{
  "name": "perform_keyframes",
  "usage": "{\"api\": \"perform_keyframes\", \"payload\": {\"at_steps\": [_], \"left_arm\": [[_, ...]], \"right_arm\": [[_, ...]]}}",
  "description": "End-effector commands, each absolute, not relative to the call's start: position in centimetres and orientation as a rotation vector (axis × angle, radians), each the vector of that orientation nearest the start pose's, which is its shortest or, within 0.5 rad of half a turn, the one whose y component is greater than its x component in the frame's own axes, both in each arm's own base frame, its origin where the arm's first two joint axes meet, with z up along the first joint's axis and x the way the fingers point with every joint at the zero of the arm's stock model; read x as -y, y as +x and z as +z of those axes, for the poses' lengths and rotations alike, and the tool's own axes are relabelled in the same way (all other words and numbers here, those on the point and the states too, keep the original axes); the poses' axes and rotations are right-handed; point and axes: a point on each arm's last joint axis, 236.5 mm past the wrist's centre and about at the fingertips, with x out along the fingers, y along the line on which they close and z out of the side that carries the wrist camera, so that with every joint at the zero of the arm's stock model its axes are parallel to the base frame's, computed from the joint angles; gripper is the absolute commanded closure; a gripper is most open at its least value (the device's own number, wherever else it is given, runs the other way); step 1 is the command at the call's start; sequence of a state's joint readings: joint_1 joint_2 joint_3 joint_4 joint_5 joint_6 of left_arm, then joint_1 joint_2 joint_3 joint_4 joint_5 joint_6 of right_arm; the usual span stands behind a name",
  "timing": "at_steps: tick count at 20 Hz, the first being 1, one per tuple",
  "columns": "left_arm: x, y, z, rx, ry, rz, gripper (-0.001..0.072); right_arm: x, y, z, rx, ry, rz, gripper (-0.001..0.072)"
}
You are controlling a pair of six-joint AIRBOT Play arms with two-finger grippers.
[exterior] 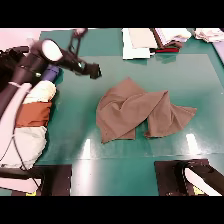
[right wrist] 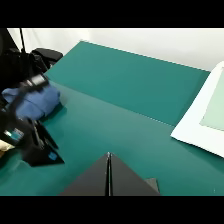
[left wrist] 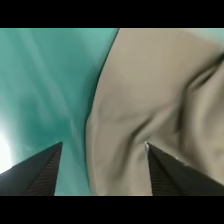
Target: Fold the shirts.
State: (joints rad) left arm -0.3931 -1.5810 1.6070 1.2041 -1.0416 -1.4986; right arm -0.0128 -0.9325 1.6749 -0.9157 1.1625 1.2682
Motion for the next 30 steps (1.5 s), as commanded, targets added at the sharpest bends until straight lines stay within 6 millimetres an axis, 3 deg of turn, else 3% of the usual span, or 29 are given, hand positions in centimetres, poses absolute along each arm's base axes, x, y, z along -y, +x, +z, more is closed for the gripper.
{"api": "perform_keyframes", "payload": {"at_steps": [1,4,8,9,10,11,12,14,16,18,20,22,23,24,25,27,30], "left_arm": [[26.4,43.1,-3.2,-1.287,-0.125,-0.56,0.0102],[27.7,41.3,-6.5,-1.374,-0.161,-0.583,0.0102],[30.2,40.5,-6.8,-1.356,-0.136,-0.637,0.0104],[30.6,40.5,-6.8,-1.346,-0.134,-0.641,0.0193],[30.7,40.6,-6.6,-1.343,-0.135,-0.642,0.0467],[30.3,41.1,-6.2,-1.333,-0.126,-0.638,0.0676],[29.7,41.7,-5.2,-1.318,-0.128,-0.633,0.0685],[27.4,44.5,-1.0,-1.23,-0.154,-0.61,0.0685],[23.6,47.8,4.6,-1.09,-0.179,-0.556,0.0684],[19.6,49.5,9.3,-0.979,-0.188,-0.494,0.0685],[16.0,50.0,12.1,-0.916,-0.179,-0.431,0.0685],[13.5,49.7,12.7,-0.918,-0.143,-0.383,0.0685],[13.0,49.4,12.4,-0.935,-0.13,-0.373,0.0685],[12.7,49.2,12.1,-0.952,-0.117,-0.367,0.0685],[12.6,49.1,11.8,-0.962,-0.112,-0.365,0.0684],[12.7,49.1,11.8,-0.961,-0.114,-0.366,0.0685],[12.6,49.1,11.8,-0.961,-0.113,-0.365,0.0685]], "right_arm": [[-12.8,33.3,39.5,-0.316,0.092,0.576,0.0697],[-12.8,33.6,39.3,-0.323,0.095,0.576,0.0697],[-13.4,33.6,39.2,-0.323,0.096,0.594,0.0697],[-13.5,33.5,39.2,-0.324,0.095,0.599,0.0696],[-13.6,33.4,39.2,-0.326,0.094,0.6,0.0697],[-13.5,33.4,39.1,-0.329,0.091,0.598,0.0697],[-13.5,33.3,38.8,-0.34,0.088,0.599,0.0696],[-13.2,33.0,37.1,-0.409,0.082,0.601,0.0697],[-12.2,32.5,33.4,-0.523,0.097,0.586,0.0697],[-10.2,32.5,28.6,-0.627,0.152,0.524,0.0697],[-6.9,32.6,22.9,-0.733,0.244,0.419,0.0696],[-3.2,32.2,16.6,-0.85,0.395,0.286,0.0696],[-1.8,31.7,13.5,-0.909,0.46,0.234,0.066],[-0.6,31.1,10.3,-0.974,0.527,0.19,0.0462],[0.0,30.6,7.6,-1.033,0.583,0.163,0.0353],[0.5,30.4,3.1,-1.127,0.675,0.13,0.035],[0.3,33.1,-0.9,-1.137,0.723,0.096,0.0351]]}}
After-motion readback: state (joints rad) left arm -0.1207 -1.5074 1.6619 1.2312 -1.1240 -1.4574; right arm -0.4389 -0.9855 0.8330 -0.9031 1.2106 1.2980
